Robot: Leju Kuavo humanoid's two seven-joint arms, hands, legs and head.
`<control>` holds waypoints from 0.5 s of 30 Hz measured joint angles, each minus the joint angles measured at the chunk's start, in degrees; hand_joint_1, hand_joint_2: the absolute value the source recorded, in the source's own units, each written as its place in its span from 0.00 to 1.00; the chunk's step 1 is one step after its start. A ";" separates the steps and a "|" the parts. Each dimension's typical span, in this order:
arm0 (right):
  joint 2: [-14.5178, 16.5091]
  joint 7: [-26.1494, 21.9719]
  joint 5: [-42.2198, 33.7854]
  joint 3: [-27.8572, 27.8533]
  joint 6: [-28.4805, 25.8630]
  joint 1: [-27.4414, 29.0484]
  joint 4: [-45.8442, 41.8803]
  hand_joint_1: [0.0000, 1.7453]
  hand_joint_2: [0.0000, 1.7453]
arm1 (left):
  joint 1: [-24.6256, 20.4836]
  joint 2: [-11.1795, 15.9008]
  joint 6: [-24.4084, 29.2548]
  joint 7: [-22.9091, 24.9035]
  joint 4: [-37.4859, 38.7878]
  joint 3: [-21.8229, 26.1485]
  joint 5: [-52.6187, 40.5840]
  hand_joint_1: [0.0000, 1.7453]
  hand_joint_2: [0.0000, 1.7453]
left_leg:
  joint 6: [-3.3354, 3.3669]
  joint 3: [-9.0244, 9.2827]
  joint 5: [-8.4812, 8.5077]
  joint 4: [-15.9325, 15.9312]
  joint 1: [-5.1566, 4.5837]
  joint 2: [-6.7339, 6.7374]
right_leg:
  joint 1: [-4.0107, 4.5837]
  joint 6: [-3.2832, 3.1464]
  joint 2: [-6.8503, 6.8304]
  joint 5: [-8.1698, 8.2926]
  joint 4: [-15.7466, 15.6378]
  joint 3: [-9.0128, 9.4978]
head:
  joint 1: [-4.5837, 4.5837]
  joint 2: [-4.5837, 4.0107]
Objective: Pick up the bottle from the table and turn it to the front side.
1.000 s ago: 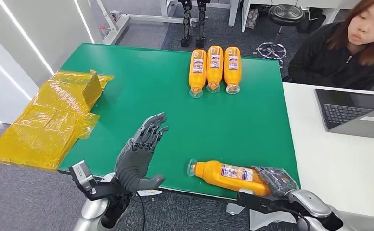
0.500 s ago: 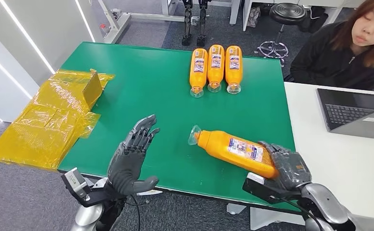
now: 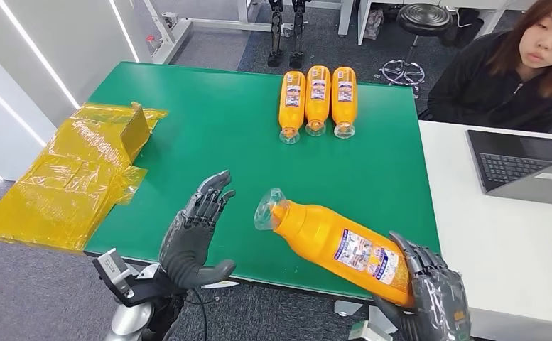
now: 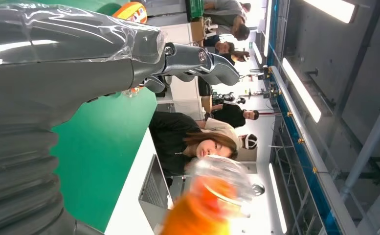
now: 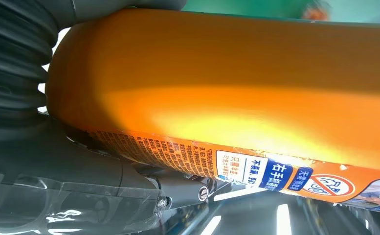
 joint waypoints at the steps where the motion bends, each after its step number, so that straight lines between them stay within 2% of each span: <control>1: 1.10 0.32 1.24 0.57 -0.71 0.37 -0.51 1.00 1.00 | -0.24 -0.10 -0.03 0.14 0.01 -0.03 0.09 0.00 1.00 | 0.00 0.01 0.00 0.00 0.00 0.03 | 0.00 0.00 0.03 0.00 0.00 0.00 | -0.01 0.00; 4: 3.03 1.27 2.38 1.84 -1.22 0.85 -1.37 1.00 1.00 | -0.69 -0.25 -0.06 0.37 0.01 -0.08 0.28 0.00 1.00 | 0.00 0.03 0.00 0.00 0.00 0.07 | -0.01 0.00 0.06 0.00 0.00 0.00 | 0.00 0.00; 10: 4.36 1.48 2.17 2.72 -1.47 1.14 -1.90 1.00 1.00 | -0.84 -0.28 -0.34 0.56 0.02 -0.10 0.78 0.00 1.00 | 0.00 0.03 0.01 0.01 -0.01 0.07 | -0.03 0.00 0.07 0.02 -0.01 0.01 | 0.01 0.00; 15: 6.89 1.33 3.87 5.14 -2.26 1.66 -1.88 1.00 1.00 | -1.85 -0.72 -4.67 2.33 0.28 -1.32 6.19 0.00 1.00 | 0.00 0.02 0.00 0.01 -0.02 0.05 | -0.02 0.00 0.05 0.02 -0.01 0.00 | 0.00 0.00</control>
